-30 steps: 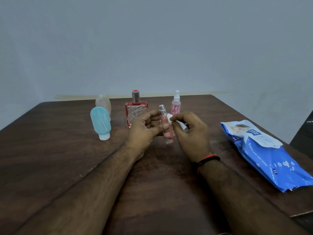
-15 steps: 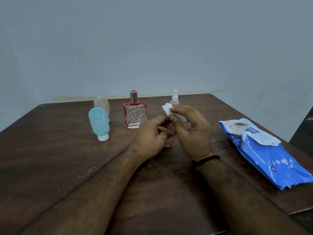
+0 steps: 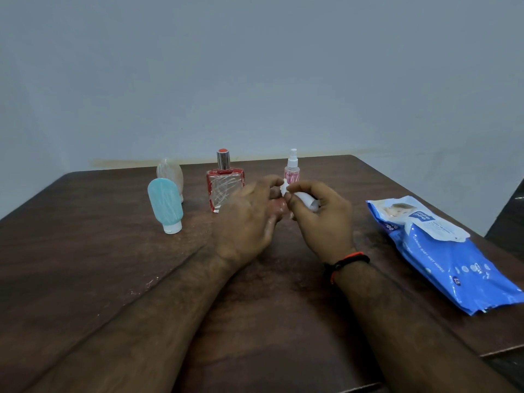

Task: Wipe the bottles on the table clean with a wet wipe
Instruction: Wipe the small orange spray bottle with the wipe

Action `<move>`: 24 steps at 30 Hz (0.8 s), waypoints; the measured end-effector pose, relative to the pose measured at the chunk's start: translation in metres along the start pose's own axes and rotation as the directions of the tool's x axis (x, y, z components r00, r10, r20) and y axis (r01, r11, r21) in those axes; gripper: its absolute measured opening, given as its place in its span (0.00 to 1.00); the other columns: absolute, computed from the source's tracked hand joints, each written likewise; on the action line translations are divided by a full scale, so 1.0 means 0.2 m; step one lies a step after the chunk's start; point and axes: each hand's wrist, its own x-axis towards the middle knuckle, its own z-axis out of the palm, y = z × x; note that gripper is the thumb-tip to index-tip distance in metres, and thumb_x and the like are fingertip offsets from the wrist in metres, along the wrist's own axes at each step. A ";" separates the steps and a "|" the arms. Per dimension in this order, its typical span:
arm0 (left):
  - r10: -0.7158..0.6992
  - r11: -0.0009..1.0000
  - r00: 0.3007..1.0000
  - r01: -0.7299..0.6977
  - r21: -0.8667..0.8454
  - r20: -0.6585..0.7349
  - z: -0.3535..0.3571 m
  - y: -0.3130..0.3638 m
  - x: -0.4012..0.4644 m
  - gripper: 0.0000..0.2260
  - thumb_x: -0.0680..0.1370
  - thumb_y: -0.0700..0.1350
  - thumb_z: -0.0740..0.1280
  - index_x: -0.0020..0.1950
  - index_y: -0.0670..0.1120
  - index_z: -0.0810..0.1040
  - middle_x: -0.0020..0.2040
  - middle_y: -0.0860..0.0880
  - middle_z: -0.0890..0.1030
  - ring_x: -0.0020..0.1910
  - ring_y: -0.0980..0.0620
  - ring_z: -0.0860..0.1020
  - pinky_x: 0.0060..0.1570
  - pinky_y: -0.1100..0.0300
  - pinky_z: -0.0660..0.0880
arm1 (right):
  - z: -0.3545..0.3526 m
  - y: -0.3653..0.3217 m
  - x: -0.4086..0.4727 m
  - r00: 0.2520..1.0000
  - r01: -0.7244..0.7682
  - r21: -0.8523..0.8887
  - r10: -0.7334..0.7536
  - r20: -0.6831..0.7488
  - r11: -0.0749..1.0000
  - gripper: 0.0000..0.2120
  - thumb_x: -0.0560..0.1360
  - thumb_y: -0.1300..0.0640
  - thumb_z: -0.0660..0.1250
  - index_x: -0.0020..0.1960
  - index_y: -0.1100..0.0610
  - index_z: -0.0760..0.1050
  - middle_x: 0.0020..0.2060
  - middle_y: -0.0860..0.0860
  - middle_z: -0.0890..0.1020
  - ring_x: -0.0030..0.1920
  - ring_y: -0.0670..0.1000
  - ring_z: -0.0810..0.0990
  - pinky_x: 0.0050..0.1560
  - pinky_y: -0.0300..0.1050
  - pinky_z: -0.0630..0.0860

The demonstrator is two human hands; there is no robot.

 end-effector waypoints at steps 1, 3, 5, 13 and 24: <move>-0.002 1.000 1.000 0.002 0.001 0.002 0.00 0.00 0.00 0.27 0.71 0.43 0.76 0.66 0.46 0.70 0.55 0.48 0.84 0.54 0.47 0.81 0.50 0.57 0.76 | 0.00 0.00 0.00 1.000 -0.017 0.007 0.017 0.000 1.000 0.05 0.74 0.57 0.73 0.50 0.52 0.83 0.44 0.46 0.84 0.45 0.46 0.82 0.45 0.48 0.81; -0.057 0.996 0.998 0.059 -0.074 0.022 -0.01 0.00 0.00 0.26 0.72 0.45 0.76 0.67 0.46 0.68 0.56 0.50 0.83 0.54 0.51 0.81 0.50 0.59 0.78 | 0.00 -0.01 0.00 1.000 0.012 -0.013 -0.012 -0.003 1.000 0.05 0.74 0.58 0.73 0.50 0.53 0.83 0.44 0.47 0.84 0.46 0.44 0.81 0.46 0.38 0.78; -0.161 0.960 0.985 0.170 -0.223 0.058 -0.02 0.01 0.00 0.26 0.73 0.45 0.75 0.66 0.48 0.67 0.55 0.54 0.84 0.49 0.58 0.81 0.46 0.65 0.77 | -0.01 -0.02 0.00 0.997 0.081 -0.038 -0.081 0.011 0.996 0.05 0.74 0.59 0.73 0.49 0.54 0.82 0.44 0.48 0.83 0.47 0.44 0.80 0.46 0.33 0.74; -0.394 0.731 0.892 0.450 -0.513 0.221 -0.01 -0.01 0.02 0.27 0.71 0.45 0.78 0.63 0.54 0.67 0.46 0.56 0.86 0.46 0.52 0.83 0.53 0.49 0.79 | -0.01 -0.02 0.01 0.961 0.275 -0.067 -0.272 0.053 0.959 0.04 0.74 0.64 0.72 0.48 0.59 0.83 0.47 0.50 0.82 0.51 0.52 0.80 0.51 0.42 0.77; -0.405 0.710 0.890 0.451 -0.540 0.210 -0.02 0.02 0.04 0.22 0.73 0.47 0.75 0.61 0.54 0.68 0.48 0.56 0.85 0.44 0.62 0.81 0.44 0.68 0.75 | -0.03 -0.02 0.01 0.928 0.309 -0.211 -0.343 -0.148 0.927 0.05 0.73 0.66 0.73 0.49 0.59 0.83 0.46 0.50 0.84 0.49 0.46 0.79 0.52 0.34 0.73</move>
